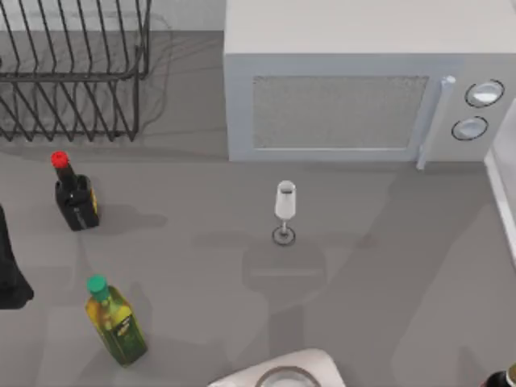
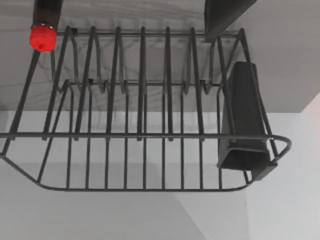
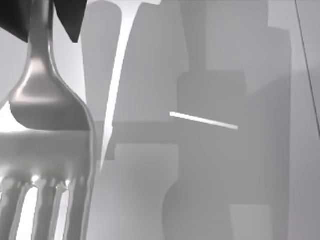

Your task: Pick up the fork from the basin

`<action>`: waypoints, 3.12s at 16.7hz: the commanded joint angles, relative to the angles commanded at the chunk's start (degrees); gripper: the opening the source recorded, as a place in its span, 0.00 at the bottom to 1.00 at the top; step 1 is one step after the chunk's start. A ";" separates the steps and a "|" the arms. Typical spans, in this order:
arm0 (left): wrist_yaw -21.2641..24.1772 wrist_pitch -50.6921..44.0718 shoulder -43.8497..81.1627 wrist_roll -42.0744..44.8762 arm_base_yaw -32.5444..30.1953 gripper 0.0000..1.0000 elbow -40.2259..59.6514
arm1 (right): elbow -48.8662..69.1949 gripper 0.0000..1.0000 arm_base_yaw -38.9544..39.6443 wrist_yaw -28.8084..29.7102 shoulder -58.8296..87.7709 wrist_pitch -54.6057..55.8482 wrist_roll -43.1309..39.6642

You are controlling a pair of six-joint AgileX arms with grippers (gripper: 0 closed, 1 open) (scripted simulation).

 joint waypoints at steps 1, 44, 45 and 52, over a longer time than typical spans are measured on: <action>0.00 0.00 0.00 0.00 0.00 1.00 0.00 | 1.70 0.00 -0.01 -0.02 -1.27 -3.16 -0.02; 0.00 0.00 0.00 0.00 0.00 1.00 0.00 | -41.92 0.00 53.37 0.36 -37.49 3.62 52.44; 0.00 0.00 0.00 0.00 0.00 1.00 0.00 | -43.53 0.00 53.43 0.37 -37.08 5.29 52.48; 0.00 0.00 0.00 0.00 0.00 1.00 0.00 | -44.97 0.15 53.50 0.37 -36.60 6.82 52.54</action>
